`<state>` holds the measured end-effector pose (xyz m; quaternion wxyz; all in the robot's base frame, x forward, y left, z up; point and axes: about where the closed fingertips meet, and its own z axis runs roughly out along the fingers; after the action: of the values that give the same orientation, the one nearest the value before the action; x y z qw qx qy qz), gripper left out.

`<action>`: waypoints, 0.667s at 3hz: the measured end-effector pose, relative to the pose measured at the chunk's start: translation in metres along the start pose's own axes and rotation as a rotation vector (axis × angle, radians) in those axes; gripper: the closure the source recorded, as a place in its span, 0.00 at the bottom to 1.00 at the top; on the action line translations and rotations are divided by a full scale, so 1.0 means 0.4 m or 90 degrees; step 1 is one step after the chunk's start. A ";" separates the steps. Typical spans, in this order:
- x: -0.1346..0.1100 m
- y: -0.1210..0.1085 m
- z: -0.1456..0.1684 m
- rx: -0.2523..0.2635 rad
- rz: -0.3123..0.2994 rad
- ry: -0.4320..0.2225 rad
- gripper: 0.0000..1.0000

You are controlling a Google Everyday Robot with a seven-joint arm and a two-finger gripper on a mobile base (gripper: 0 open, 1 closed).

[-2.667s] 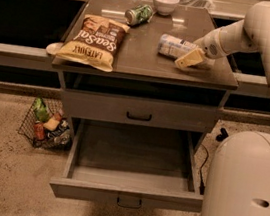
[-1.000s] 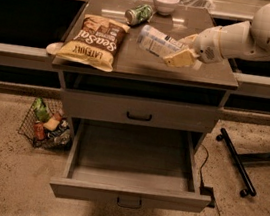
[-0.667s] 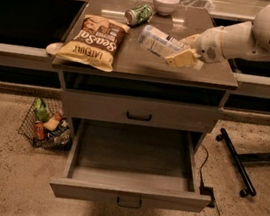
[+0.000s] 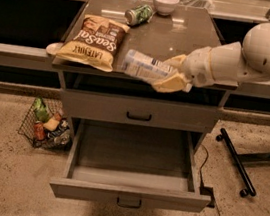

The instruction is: Place blue plastic bottle into middle drawer

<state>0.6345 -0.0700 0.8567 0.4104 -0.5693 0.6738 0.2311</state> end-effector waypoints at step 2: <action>0.146 0.210 0.098 -0.068 0.072 -0.021 1.00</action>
Offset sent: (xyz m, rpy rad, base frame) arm -0.0988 0.0183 -0.1442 0.1382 0.2724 0.0136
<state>0.5647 -0.0527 0.7740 0.3768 -0.5475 0.6849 0.2985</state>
